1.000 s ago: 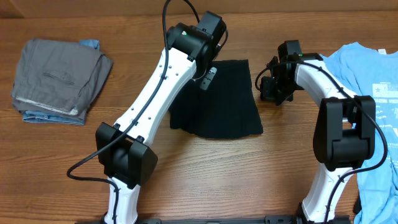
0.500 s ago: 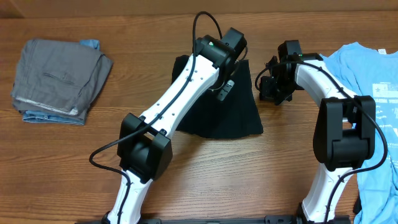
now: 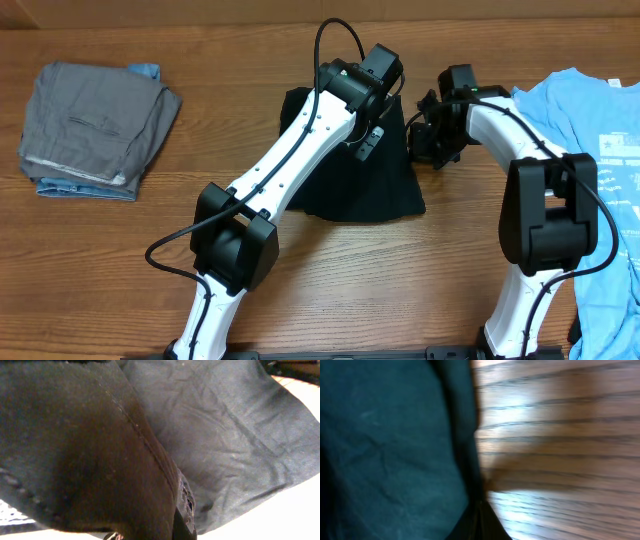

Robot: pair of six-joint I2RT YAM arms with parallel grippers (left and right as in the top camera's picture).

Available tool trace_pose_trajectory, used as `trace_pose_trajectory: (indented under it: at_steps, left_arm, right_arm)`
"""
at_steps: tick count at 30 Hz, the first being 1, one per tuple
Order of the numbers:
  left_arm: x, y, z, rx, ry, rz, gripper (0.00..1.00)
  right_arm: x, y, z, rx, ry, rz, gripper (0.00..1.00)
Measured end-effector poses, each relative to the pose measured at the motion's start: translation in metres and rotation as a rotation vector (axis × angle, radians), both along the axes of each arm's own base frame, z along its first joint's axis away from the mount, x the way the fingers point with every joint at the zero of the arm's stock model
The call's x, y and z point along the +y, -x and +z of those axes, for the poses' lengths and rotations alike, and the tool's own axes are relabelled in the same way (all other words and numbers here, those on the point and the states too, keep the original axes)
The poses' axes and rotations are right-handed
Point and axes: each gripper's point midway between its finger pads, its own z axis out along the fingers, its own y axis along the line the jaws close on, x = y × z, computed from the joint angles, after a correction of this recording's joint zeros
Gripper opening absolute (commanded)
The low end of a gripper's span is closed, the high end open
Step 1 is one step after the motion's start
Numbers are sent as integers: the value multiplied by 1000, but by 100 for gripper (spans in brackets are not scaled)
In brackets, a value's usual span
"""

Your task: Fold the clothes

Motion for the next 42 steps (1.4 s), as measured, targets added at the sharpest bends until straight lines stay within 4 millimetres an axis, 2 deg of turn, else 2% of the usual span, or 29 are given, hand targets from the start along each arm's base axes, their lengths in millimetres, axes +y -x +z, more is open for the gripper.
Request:
trace_pose_trajectory:
  at_steps: [5,13,14,15,16,17,18,23,24,26,28,30,32,34,35,36,38,39,40,42]
  left_arm:
    - [-6,-1,7,-3,30,-4,4]
    - [-22,1,13,13,112,-23,6]
    - [-24,1,13,10,117,-26,19]
    - [-26,1,13,7,122,-27,50]
    - [-28,1,14,5,127,-34,74]
    - [-29,1,14,6,134,-35,91]
    - [-31,1,14,4,142,-36,99]
    - [-52,-1,24,7,252,-60,100]
    - [-56,-3,30,8,284,-64,100]
    - [-63,-12,57,-14,376,-70,100]
    - [-60,-22,77,-46,426,-55,100]
    - [-39,-40,94,-76,451,12,100]
    - [-10,-49,89,-49,425,88,99]
    - [23,-57,81,-22,392,169,99]
    - [35,-60,77,-9,380,203,99]
    - [50,-63,72,6,368,247,99]
    - [72,-64,56,50,340,310,99]
    - [76,-63,49,68,332,328,99]
    - [82,-58,34,110,309,347,99]
    - [83,-52,13,149,291,356,99]
  right_arm:
    - [12,0,0,-12,-1,29,4]
    - [13,0,0,-12,-2,29,4]
    - [13,0,0,-12,-2,30,4]
    - [13,0,0,-11,-1,30,4]
    - [13,0,0,-12,-1,30,4]
    - [13,0,0,-12,-2,29,4]
    - [12,0,0,-12,-1,29,4]
    - [2,0,-2,-8,37,16,4]
    - [-3,1,-2,-2,46,7,4]
    - [-23,3,-4,23,65,-36,4]
    - [-42,4,-4,42,71,-79,4]
    - [-63,4,-1,54,77,-128,4]
    - [-80,5,11,44,76,-171,4]
    - [-86,1,35,-12,69,-189,4]
    - [-83,-2,54,-60,53,-186,4]
    - [-72,-4,85,-138,-1,-155,4]
    - [-50,-5,131,-254,-87,-96,6]
    - [-30,-4,163,-336,-166,-43,18]
    - [-20,-3,177,-368,-205,-15,28]
    - [2,0,189,-394,-269,47,44]
